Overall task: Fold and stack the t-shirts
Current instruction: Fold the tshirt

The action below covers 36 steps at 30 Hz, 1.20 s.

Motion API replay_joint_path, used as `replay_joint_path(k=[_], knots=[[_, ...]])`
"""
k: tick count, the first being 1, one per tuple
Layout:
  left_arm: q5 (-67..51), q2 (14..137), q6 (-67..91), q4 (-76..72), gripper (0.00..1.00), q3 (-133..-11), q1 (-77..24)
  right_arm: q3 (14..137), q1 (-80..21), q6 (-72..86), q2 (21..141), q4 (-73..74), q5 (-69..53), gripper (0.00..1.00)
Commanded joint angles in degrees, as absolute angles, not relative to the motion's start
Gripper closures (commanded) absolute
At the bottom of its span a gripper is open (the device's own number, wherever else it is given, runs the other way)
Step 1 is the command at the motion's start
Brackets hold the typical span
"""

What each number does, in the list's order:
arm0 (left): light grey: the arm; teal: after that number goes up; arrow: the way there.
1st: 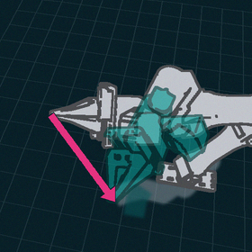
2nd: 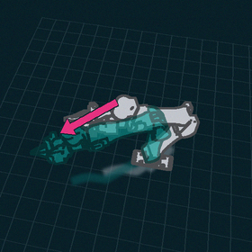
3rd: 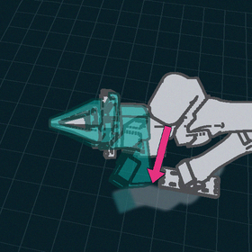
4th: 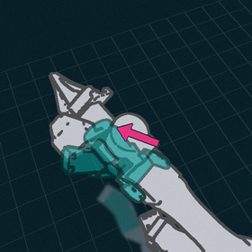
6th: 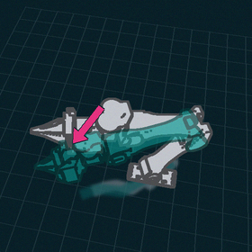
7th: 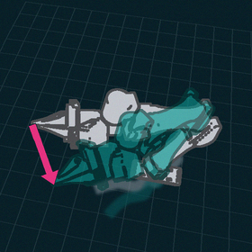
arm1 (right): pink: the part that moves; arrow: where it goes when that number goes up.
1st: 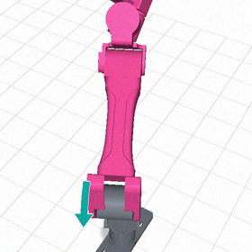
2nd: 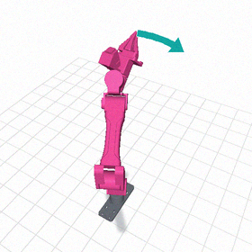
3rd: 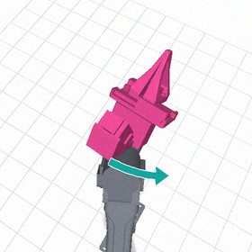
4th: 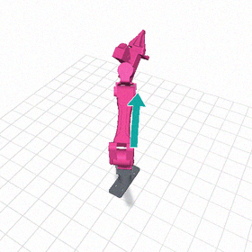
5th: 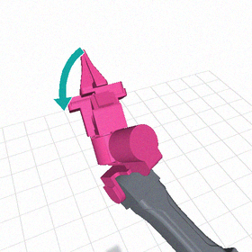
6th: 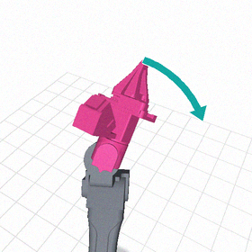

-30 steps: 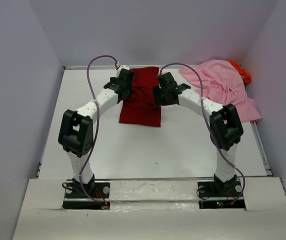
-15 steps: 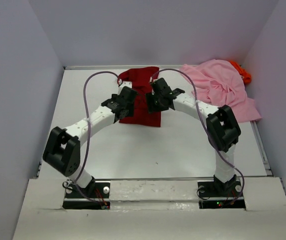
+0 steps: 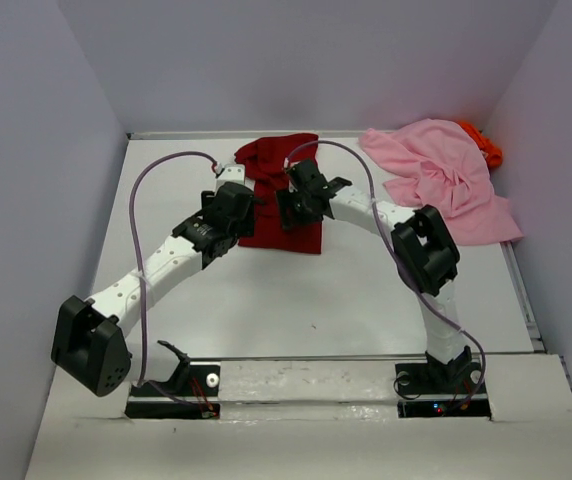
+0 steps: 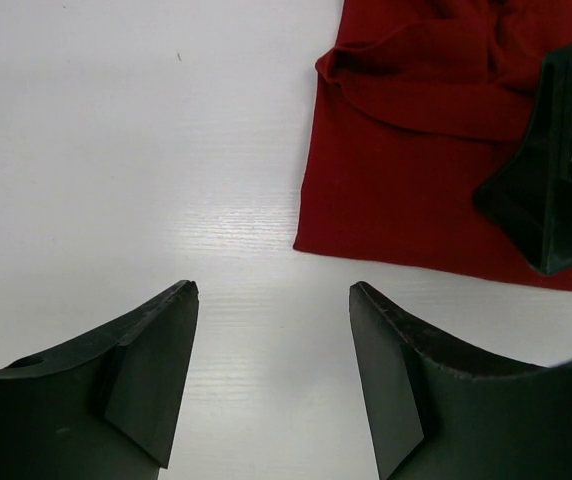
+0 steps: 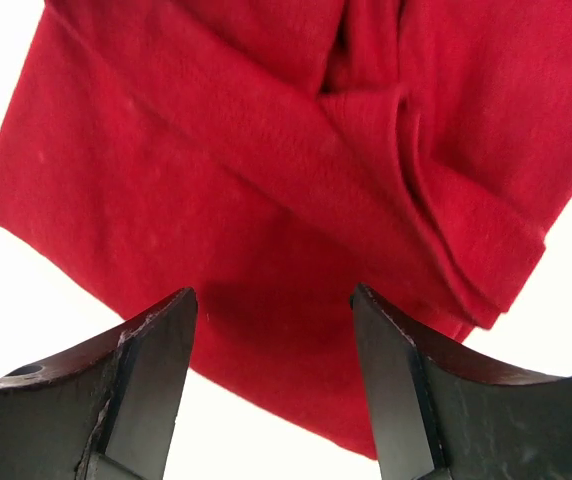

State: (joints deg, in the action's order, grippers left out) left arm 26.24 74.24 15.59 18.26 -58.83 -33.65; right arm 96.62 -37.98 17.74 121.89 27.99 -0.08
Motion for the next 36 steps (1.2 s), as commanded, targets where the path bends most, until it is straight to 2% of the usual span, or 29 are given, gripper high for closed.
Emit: replay_joint_path(k=[1, 27, 32, 36], knots=[[26.11, 73.48, 14.59, 14.60, 0.28, -57.05, -33.40, 100.72, -38.41, 16.88, 123.66, 26.28, -0.44, 0.30], [25.66, 71.10, 14.06, 13.80, 0.28, -54.58, -33.31, 116.10, -35.68, 14.15, 133.68, 31.20, 4.92, 0.30], [24.61, 75.75, 14.50, 14.94, 0.28, -55.72, -33.31, 118.47, -35.07, 14.06, 134.21, 31.99, 4.31, 0.30], [23.64, 85.22, 14.76, 16.26, 0.28, -58.97, -32.96, 118.39, -34.54, 14.06, 134.91, 32.08, 4.31, 0.30]])
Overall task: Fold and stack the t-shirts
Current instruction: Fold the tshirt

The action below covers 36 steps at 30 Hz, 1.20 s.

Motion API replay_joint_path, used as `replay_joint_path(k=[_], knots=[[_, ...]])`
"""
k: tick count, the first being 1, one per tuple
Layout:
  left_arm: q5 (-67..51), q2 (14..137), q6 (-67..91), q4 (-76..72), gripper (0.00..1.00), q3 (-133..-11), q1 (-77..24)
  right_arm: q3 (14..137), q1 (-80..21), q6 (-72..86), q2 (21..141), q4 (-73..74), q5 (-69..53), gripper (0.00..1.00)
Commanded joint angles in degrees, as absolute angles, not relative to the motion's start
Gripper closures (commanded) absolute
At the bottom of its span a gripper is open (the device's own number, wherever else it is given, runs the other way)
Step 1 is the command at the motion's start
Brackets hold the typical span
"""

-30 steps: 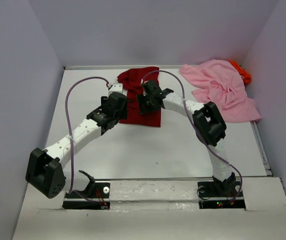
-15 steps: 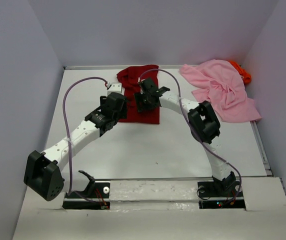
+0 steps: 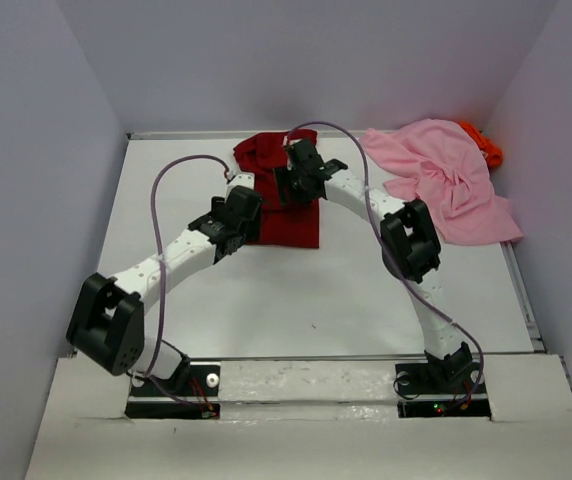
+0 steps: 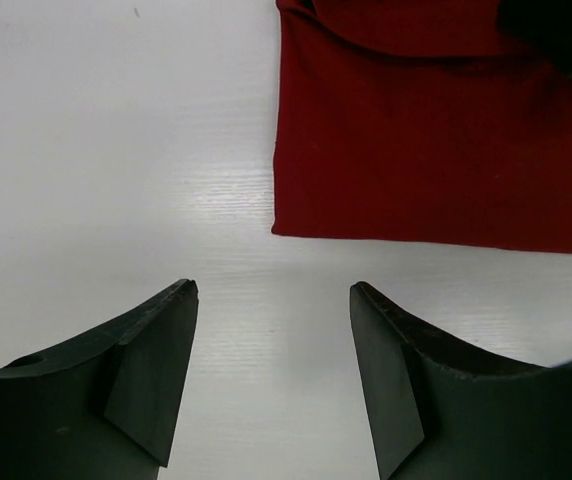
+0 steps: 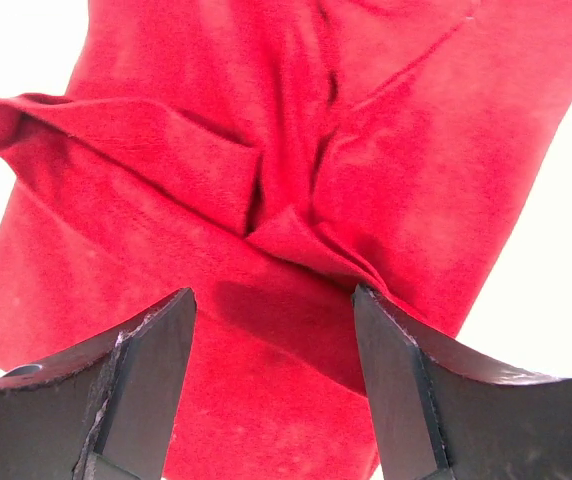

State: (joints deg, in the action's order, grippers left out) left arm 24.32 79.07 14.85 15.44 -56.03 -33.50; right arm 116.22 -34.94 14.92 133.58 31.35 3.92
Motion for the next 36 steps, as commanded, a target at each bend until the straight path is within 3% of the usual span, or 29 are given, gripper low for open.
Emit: replay_joint_path(k=[1, 5, 12, 22, 30, 36], knots=[[23.38, 88.65, 14.33, 16.96, 0.29, -60.63, -32.78, 118.56, -34.02, 14.24, 135.43, 31.99, 4.22, 0.30], [23.73, 92.28, 14.76, 18.72, 0.30, -63.28, -31.82, 119.35, -34.01, 14.41, 135.79, 32.08, 4.04, 0.30], [23.12, 79.82, 15.12, 13.01, 0.29, -57.31, -30.50, 115.58, -34.01, 12.66, 128.42, 31.38, 4.31, 0.30], [24.52, 76.11, 14.94, 13.62, 0.29, -55.72, -30.32, 112.59, -34.54, 12.30, 121.29, 31.20, 5.11, 0.30], [24.69, 73.04, 15.03, 13.10, 0.29, -55.28, -29.80, 110.04, -38.14, 12.74, 126.11, 30.24, 3.78, 0.29], [25.57, 71.46, 15.03, 13.27, 0.29, -55.02, -29.62, 114.60, -40.77, 12.83, 131.39, 30.15, 1.76, 0.29]])
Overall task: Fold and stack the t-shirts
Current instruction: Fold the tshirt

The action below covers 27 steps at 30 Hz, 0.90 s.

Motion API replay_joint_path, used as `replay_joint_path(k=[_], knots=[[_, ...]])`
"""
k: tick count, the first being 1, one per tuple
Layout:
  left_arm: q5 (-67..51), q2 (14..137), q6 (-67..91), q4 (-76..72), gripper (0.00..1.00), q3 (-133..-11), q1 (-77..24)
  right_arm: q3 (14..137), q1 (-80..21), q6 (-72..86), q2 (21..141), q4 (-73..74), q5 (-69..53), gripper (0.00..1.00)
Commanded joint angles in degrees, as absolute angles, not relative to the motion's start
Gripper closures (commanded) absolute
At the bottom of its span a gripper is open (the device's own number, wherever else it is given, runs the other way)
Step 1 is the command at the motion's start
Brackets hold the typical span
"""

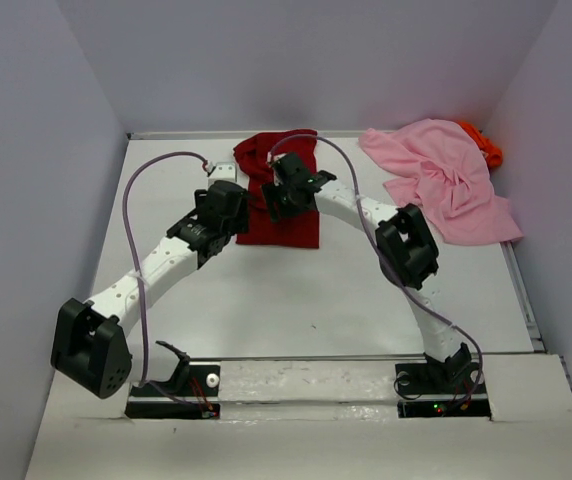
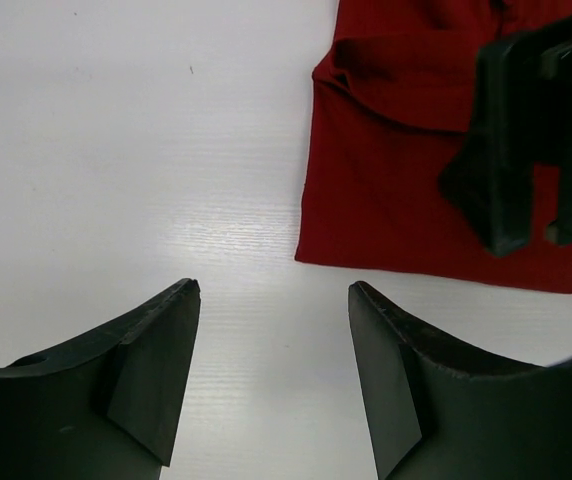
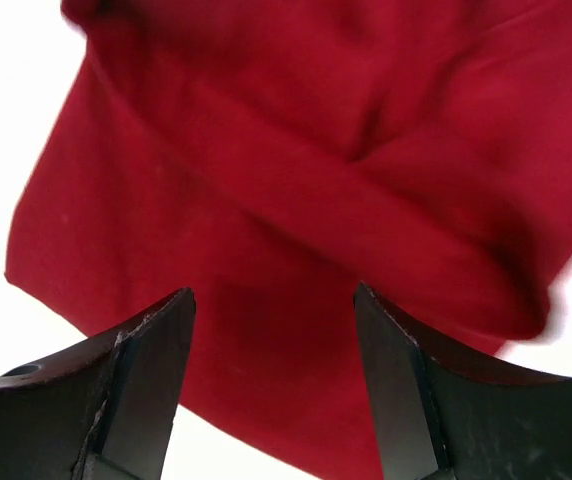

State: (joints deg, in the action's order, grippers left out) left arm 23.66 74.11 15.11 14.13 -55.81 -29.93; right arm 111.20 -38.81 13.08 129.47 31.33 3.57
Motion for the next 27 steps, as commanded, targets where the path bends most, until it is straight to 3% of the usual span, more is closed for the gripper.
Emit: replay_joint_path(k=[1, 12, 27], knots=[[26.10, 71.19, 15.03, 13.27, 0.29, -54.93, -29.53, 115.04, -40.78, 12.83, 132.44, 30.32, 1.84, 0.29], [25.84, 70.75, 14.77, 13.27, 0.29, -54.76, -29.09, 116.45, -41.84, 12.66, 136.14, 30.32, 2.11, 0.29], [25.05, 70.66, 14.41, 13.27, 0.29, -54.84, -28.83, 127.62, -40.79, 9.93, 140.63, 34.10, 4.40, 0.29]])
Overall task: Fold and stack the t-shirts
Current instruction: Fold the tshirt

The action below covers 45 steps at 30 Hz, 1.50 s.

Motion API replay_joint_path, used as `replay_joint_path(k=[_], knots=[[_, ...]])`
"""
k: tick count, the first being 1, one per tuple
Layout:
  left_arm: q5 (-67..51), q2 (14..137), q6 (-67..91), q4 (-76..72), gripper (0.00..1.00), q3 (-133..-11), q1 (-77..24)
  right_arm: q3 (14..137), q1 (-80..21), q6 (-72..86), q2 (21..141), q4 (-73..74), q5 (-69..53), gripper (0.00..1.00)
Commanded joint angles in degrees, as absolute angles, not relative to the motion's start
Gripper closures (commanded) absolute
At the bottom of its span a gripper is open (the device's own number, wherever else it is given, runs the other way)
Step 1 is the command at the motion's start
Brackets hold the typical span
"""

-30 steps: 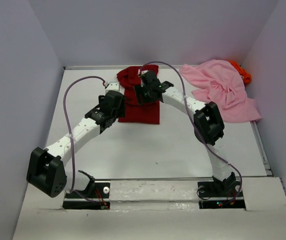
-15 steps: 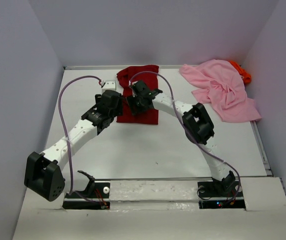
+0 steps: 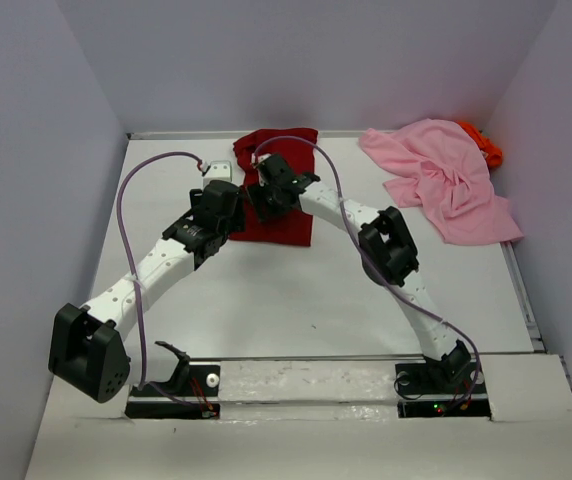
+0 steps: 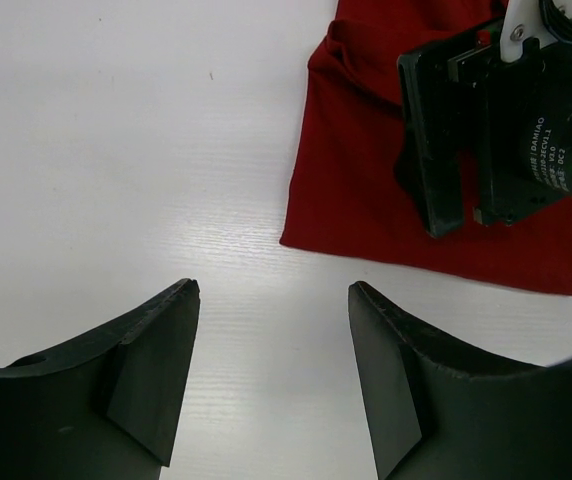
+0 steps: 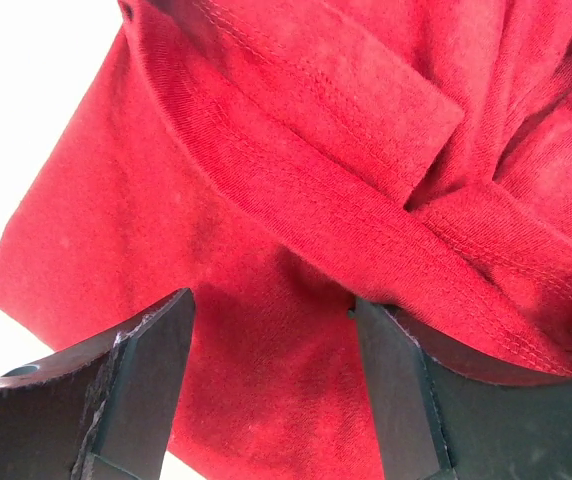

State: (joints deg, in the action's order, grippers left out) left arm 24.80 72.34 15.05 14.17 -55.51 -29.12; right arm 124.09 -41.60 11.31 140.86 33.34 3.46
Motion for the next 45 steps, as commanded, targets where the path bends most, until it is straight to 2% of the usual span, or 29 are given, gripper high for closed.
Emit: replay_joint_path(k=[1, 14, 24, 32, 39, 45], knots=[[25.05, 70.58, 14.41, 13.27, 0.29, -54.84, -28.74, 127.70, -40.78, 9.84, 140.45, 34.10, 4.31, 0.29], [24.52, 70.66, 14.33, 13.27, 0.29, -54.93, -28.39, 128.84, -37.54, 9.49, 140.19, 34.72, 4.75, 0.29], [24.17, 71.19, 14.15, 13.27, 0.29, -54.75, -28.48, 133.68, -34.28, 9.76, 145.01, 35.60, 3.60, 0.29], [24.00, 71.98, 14.15, 13.62, 0.29, -54.84, -28.39, 132.02, -33.13, 10.11, 146.08, 35.42, 2.63, 0.29], [23.38, 73.47, 14.33, 12.31, 0.28, -55.19, -28.30, 124.56, -33.13, 10.11, 135.28, 33.75, 3.87, 0.29], [21.62, 79.44, 14.85, 13.62, 0.28, -58.45, -28.30, 104.97, -33.13, 11.95, 119.02, 29.45, 4.66, 0.29]])
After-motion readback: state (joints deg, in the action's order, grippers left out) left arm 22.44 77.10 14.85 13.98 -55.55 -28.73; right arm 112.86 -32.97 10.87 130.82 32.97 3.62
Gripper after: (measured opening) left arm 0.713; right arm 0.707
